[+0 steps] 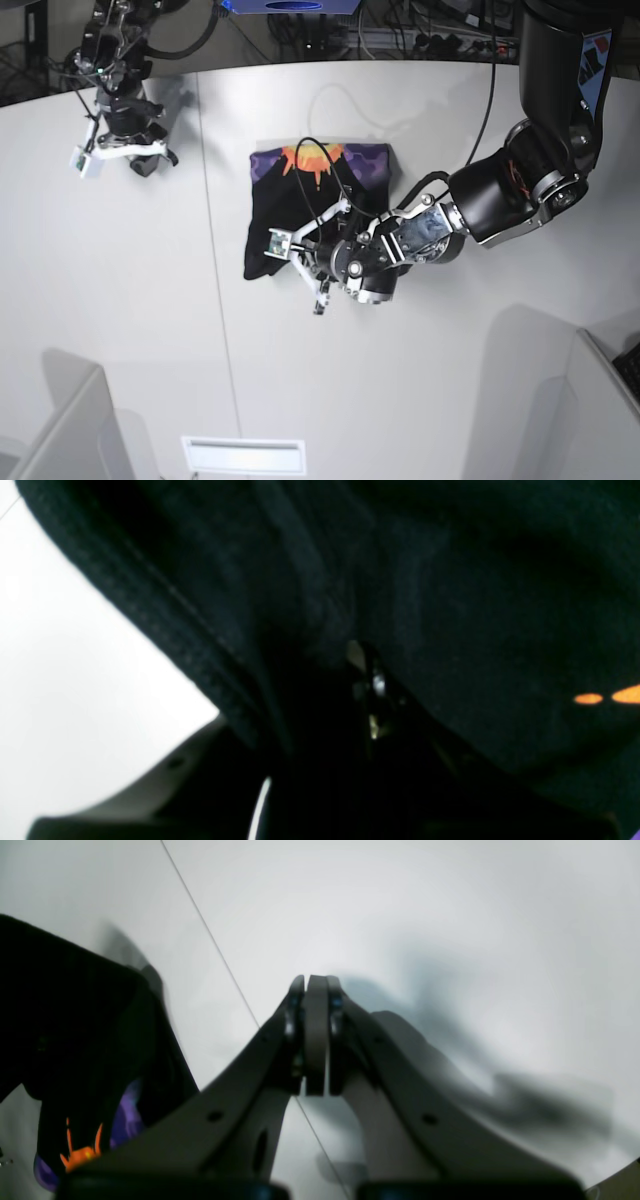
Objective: Fold the T-shirt properly
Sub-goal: 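Rotate and flatten the bundle with the left gripper, then release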
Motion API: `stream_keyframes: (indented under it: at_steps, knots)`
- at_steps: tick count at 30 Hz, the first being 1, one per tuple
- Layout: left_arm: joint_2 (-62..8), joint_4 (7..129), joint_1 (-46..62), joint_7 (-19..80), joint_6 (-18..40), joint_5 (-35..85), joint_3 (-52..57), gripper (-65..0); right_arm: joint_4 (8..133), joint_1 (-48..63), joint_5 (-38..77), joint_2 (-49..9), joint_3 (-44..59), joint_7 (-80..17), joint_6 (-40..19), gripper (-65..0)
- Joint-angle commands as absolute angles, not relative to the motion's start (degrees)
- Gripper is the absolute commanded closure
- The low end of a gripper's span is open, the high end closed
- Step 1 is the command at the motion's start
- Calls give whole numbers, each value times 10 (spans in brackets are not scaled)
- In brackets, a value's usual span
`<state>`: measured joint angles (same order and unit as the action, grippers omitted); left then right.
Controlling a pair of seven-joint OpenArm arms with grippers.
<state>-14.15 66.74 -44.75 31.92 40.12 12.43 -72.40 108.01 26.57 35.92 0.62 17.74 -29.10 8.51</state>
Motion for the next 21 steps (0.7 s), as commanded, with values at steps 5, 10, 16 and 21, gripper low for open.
stream_keyframes:
  at_steps: [5,10,16,21]
  knots:
    - [-138,675,-471,315,400,125,-715,-319,1091,264,363,2,170,-279,80,0]
    - [-138,691,-468,315,400,125,-684,-500,1090,264,363,2,170,-279,80,0]
    - [-140,749,-464,318,400,130,-572,-518,1090,264,362,2,169,-279,80,0]
    - [-157,838,-414,320,400,126,-451,-518,1090,268,362,-7,168,-279,80,0]
